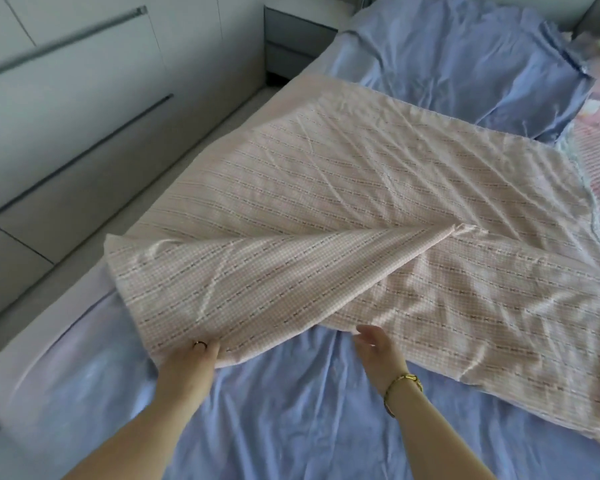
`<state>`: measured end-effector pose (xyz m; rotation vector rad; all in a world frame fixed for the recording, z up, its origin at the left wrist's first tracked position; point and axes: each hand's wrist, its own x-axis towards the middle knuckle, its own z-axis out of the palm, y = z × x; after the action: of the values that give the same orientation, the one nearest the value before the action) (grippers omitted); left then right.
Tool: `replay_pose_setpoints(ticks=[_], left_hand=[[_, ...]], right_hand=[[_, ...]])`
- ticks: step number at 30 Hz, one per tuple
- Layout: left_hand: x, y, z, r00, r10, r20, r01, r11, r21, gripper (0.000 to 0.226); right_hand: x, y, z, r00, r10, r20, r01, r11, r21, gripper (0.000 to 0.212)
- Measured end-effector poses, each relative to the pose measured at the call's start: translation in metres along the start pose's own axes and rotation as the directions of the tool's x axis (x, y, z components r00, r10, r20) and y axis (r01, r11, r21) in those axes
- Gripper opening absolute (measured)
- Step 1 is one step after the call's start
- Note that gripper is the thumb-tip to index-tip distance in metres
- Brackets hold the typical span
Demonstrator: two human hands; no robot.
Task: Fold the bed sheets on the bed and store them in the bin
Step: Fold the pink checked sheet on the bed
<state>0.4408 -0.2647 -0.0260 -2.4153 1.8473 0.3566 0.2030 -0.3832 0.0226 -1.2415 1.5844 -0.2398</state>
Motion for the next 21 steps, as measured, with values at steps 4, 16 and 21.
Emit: replay_pose_setpoints(ticks=[4,16,21], left_hand=[[0.014,-0.043,-0.058,0.984,-0.105,0.145,0.129,0.977,-0.169,0.013],[0.098,-0.116,-0.132,0.903,0.247,-0.351,-0.385,0.829,-0.405,0.037],[0.134,-0.165,-0.125,0.984,0.105,-0.142,-0.175,0.464,-0.868,0.080]], right_hand=[[-0.007,-0.046,0.072,0.954,0.268,0.138,-0.279,0.957,0.075,0.026],[0.016,-0.205,0.168,0.950,0.132,0.282,-0.243,0.880,0.408,0.023],[0.057,-0.262,0.163,0.983,0.020,0.180,-0.119,0.819,0.562,0.017]])
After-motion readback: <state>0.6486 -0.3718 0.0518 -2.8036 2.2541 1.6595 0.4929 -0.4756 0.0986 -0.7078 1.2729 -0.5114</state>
